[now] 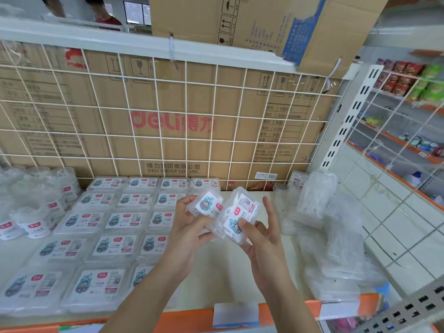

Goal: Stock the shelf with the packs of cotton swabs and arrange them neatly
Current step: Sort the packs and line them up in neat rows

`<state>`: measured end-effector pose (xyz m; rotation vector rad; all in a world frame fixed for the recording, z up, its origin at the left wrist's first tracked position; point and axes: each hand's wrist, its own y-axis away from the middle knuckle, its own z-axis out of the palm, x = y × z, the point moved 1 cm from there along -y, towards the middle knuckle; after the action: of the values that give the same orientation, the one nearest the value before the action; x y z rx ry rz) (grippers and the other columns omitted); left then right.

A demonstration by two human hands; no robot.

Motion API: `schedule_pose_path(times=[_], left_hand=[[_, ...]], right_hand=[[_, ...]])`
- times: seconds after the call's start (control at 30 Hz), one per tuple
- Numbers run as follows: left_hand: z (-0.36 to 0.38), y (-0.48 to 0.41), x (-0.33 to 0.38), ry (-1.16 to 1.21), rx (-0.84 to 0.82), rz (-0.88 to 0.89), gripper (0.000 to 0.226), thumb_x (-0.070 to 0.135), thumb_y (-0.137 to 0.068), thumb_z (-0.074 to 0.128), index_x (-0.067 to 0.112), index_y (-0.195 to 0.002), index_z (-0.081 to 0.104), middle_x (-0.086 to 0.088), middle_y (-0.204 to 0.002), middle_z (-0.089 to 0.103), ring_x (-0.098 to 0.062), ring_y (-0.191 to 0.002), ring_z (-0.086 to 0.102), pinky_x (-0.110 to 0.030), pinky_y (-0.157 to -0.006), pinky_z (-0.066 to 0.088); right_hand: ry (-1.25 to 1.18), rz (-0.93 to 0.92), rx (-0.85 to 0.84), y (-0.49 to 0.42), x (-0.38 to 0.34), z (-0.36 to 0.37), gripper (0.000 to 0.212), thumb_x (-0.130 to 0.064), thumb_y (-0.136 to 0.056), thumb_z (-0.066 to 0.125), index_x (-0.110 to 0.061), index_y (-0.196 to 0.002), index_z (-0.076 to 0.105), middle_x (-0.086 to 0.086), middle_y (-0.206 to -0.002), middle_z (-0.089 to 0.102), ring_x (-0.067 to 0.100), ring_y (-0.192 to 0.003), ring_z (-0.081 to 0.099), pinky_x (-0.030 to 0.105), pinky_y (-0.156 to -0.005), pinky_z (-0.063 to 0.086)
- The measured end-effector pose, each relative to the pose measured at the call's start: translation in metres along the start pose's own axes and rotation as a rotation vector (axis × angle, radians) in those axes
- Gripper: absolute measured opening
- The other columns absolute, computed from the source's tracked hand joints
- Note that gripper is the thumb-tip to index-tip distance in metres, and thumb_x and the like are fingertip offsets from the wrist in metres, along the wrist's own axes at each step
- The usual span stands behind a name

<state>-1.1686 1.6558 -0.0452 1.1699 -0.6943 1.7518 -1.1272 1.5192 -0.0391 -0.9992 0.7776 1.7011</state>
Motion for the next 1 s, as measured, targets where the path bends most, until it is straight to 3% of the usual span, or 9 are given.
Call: schedule_pose_path(times=[0.13,0.2,0.3,0.4,0.5,0.63,0.73,0.87,1.0], left_hand=[[-0.001,-0.001,0.002,0.043,-0.012,-0.037,0.042,0.009,-0.074,0.063,0.023,-0.112,0.052,-0.006,-0.1,0.07,-0.027,-0.091,0.068,-0.039,-0.065,0.057],[-0.002,-0.001,0.002,0.039,-0.022,-0.075,0.04,0.013,-0.082,0.063,0.026,-0.119,0.054,-0.005,-0.104,0.071,-0.027,-0.094,0.068,-0.042,-0.071,0.057],[-0.005,-0.001,0.002,0.019,-0.012,-0.112,0.05,0.023,-0.075,0.066,0.016,-0.123,0.056,-0.01,-0.109,0.069,-0.028,-0.1,0.067,-0.045,-0.079,0.055],[-0.005,0.001,-0.002,-0.053,0.009,-0.101,0.034,0.024,-0.077,0.066,0.015,-0.109,0.061,-0.008,-0.105,0.07,-0.025,-0.102,0.065,-0.033,-0.074,0.051],[-0.003,0.003,-0.006,-0.047,0.008,-0.104,0.036,0.024,-0.071,0.06,0.013,-0.105,0.058,-0.014,-0.11,0.067,-0.028,-0.101,0.064,-0.026,-0.067,0.053],[0.001,0.006,-0.006,-0.076,-0.03,-0.08,0.046,0.022,-0.068,0.054,0.017,-0.114,0.054,-0.013,-0.114,0.064,-0.026,-0.099,0.065,-0.026,-0.066,0.053],[0.006,0.011,-0.006,-0.042,-0.082,-0.092,0.05,0.026,-0.069,0.054,0.03,-0.119,0.05,-0.004,-0.109,0.067,-0.022,-0.089,0.067,-0.03,-0.066,0.053],[0.012,0.02,-0.008,-0.138,-0.143,-0.087,0.059,0.033,-0.069,0.066,0.027,-0.123,0.043,0.0,-0.116,0.065,-0.015,-0.1,0.066,-0.033,-0.077,0.052],[0.004,0.022,-0.004,-0.279,-0.079,-0.062,0.061,0.036,-0.065,0.067,0.028,-0.12,0.042,0.005,-0.114,0.062,-0.007,-0.099,0.063,-0.022,-0.075,0.052]], right_hand=[[0.084,-0.043,-0.062,-0.002,-0.003,-0.001,0.05,-0.011,-0.068,0.071,-0.032,-0.113,0.059,0.006,-0.089,0.067,0.018,-0.084,0.066,0.03,-0.067,0.054],[0.073,-0.048,-0.045,-0.003,-0.002,-0.001,0.041,-0.014,-0.065,0.071,-0.019,-0.104,0.058,0.004,-0.092,0.067,0.02,-0.087,0.066,0.03,-0.067,0.055],[0.021,-0.058,0.052,-0.005,0.002,-0.003,0.047,-0.013,-0.06,0.079,-0.012,-0.098,0.053,0.006,-0.093,0.066,0.018,-0.085,0.064,0.024,-0.067,0.053],[-0.067,-0.028,0.155,-0.005,0.007,-0.005,0.041,-0.005,-0.073,0.074,-0.018,-0.104,0.051,0.009,-0.101,0.065,0.019,-0.084,0.063,0.025,-0.073,0.048],[-0.071,-0.039,0.146,-0.003,0.01,-0.001,0.062,-0.02,-0.064,0.078,-0.029,-0.119,0.051,0.008,-0.105,0.067,0.019,-0.088,0.065,0.029,-0.077,0.05],[0.025,-0.113,0.141,0.0,0.006,0.001,0.032,-0.01,-0.083,0.065,-0.024,-0.112,0.059,-0.009,-0.091,0.072,0.008,-0.085,0.066,0.019,-0.067,0.05],[0.1,-0.113,0.145,0.001,0.006,0.006,0.025,-0.015,-0.087,0.064,-0.019,-0.112,0.06,-0.007,-0.095,0.071,0.004,-0.084,0.067,0.015,-0.067,0.051],[0.187,-0.068,0.092,0.008,0.016,0.014,0.035,-0.027,-0.091,0.06,-0.021,-0.125,0.055,-0.001,-0.111,0.068,0.011,-0.099,0.066,0.027,-0.085,0.053],[0.219,-0.013,0.051,0.008,0.017,0.009,0.053,-0.032,-0.08,0.065,-0.027,-0.13,0.051,0.003,-0.121,0.062,0.014,-0.104,0.063,0.027,-0.086,0.053]])
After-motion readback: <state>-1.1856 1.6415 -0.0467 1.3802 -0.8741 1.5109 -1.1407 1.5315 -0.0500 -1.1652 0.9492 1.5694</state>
